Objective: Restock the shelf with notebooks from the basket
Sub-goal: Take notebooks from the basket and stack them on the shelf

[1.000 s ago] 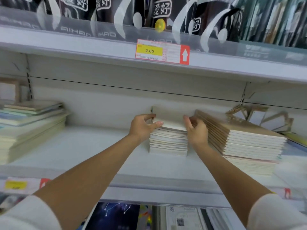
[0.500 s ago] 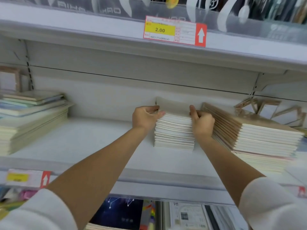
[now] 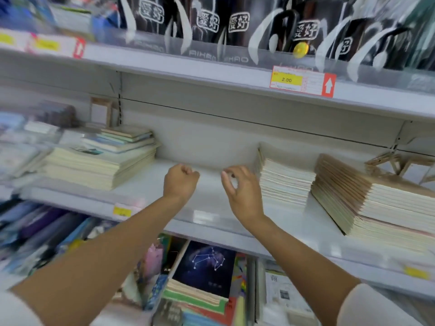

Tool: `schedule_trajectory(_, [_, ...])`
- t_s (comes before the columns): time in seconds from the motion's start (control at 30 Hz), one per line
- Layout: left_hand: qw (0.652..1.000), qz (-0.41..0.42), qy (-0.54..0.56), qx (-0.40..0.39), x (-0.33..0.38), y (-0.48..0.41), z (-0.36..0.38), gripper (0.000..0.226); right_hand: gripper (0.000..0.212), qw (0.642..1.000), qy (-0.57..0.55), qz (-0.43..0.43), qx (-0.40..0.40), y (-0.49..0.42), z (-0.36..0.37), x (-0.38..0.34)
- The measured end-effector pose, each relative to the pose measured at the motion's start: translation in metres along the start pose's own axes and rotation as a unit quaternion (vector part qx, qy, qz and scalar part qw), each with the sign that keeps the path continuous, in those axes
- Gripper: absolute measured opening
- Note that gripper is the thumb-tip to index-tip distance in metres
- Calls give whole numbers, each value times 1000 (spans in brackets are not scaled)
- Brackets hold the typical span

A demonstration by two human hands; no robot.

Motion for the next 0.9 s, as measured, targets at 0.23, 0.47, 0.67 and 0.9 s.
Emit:
schedule_trajectory(0.23, [990, -103, -74, 65, -62, 53, -173, 36, 14, 985, -99, 14, -138, 69, 84, -123])
schedule_trajectory(0.47, [956, -239, -104, 135, -154, 138, -311, 30, 15, 931, -153, 56, -327, 172, 181, -225])
schedule_trajectory(0.67, [912, -357, -97, 178, -233, 211, -382, 10, 18, 838, -201, 163, -480, 299, 242, -253])
schedule_trajectory(0.9, [853, -467, -95, 213, -315, 308, -438, 16, 35, 752, -125, 120, -636, 394, 263, -252])
Point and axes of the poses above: each hand's wrist, its own y-axis away from the middle knuckle, its own z-axis out of the palm, x = y × z, the point moved 2 cm from there along -y, towards the middle knuckle
